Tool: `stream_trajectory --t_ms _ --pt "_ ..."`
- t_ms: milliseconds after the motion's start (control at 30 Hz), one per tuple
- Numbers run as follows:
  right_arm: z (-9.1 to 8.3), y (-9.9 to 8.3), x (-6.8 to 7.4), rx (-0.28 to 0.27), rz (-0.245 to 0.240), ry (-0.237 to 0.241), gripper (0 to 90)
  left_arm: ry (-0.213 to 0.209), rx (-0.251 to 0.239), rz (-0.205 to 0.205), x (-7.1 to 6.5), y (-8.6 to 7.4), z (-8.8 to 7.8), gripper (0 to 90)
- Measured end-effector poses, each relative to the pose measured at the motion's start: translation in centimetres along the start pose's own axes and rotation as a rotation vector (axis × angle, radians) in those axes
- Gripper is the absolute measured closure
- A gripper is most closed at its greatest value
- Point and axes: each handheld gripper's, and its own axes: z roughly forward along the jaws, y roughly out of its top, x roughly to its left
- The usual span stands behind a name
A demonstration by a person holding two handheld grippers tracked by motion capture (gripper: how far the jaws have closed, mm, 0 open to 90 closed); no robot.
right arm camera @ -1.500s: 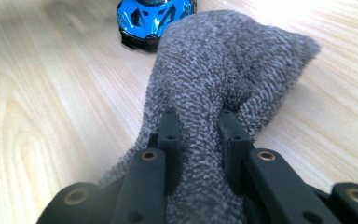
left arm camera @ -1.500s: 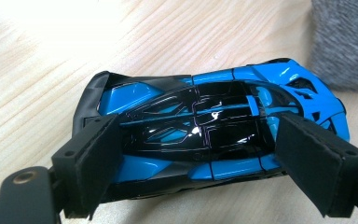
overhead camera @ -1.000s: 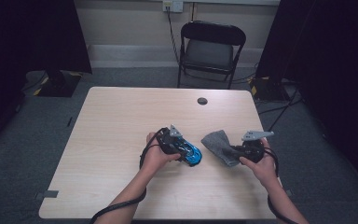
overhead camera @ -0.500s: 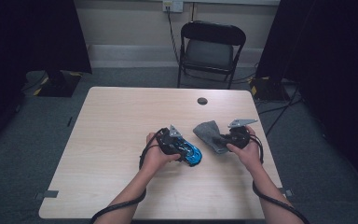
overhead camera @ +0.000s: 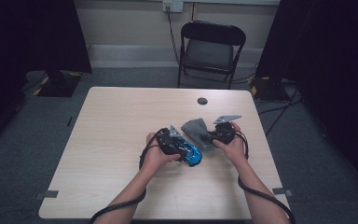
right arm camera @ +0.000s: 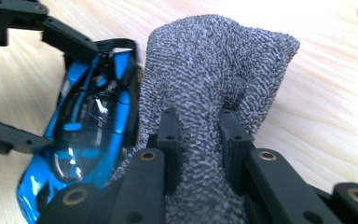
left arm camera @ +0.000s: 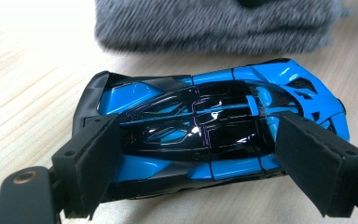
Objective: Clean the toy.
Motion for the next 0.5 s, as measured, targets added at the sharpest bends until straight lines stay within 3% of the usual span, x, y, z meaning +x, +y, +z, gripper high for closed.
stream_trajectory --t_ms 100,500 --pt "0.9 0.3 0.5 0.020 -0.026 -0.003 74.3 0.000 0.000 0.001 0.0 0.0 0.0 14.7" --pt "3.1 -0.2 1.2 0.053 -0.028 -0.005 73.6 0.000 0.000 0.002 0.1 0.0 0.0 14.7"
